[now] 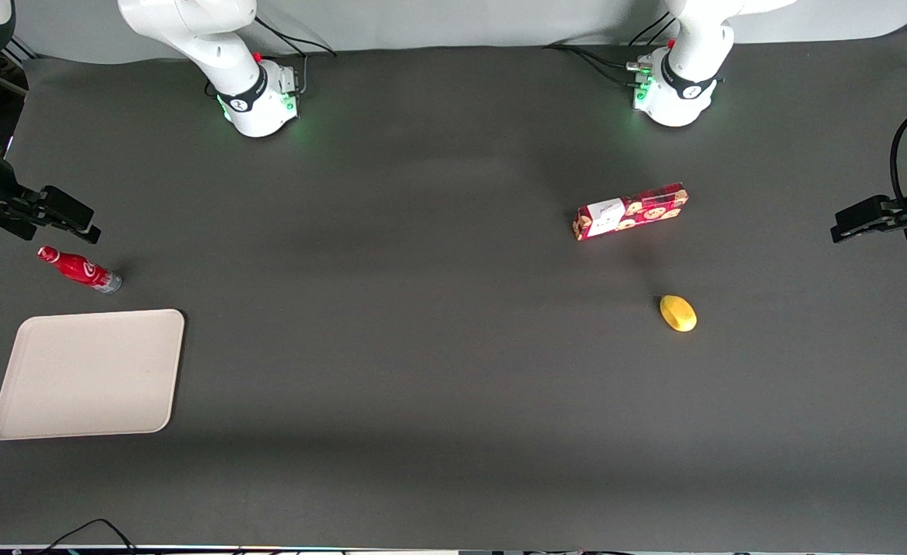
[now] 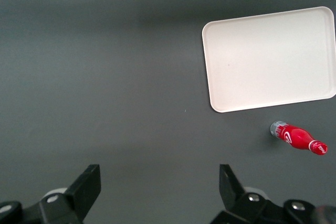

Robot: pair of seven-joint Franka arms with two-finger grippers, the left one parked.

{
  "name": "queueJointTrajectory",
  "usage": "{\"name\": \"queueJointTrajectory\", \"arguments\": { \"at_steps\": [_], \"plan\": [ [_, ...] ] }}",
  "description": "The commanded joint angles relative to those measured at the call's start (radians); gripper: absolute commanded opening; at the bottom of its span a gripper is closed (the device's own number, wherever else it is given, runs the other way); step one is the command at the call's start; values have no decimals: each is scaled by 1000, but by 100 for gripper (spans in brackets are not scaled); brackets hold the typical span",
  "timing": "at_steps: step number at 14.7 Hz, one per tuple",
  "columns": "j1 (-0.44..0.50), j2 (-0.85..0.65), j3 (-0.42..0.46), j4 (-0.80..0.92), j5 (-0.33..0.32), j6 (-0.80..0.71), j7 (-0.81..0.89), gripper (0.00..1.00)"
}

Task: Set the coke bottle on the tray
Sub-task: 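Move the open right gripper down over the red Coca-Cola bottle's cap end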

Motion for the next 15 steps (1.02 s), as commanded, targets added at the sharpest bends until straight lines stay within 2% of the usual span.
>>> {"name": "queueJointTrajectory", "arguments": {
  "at_steps": [1,6,8,11,15],
  "plan": [
    [0,15,6,23,18,-23,29,100],
    [-12,29,3,-17,-6,-16,13,100],
    [-50,30,5,-89,-80,15,3,100],
    [-124,30,-15,-238,-98,202,-132,100],
    [-145,38,-166,-347,-101,369,-373,100]
  ]
}}
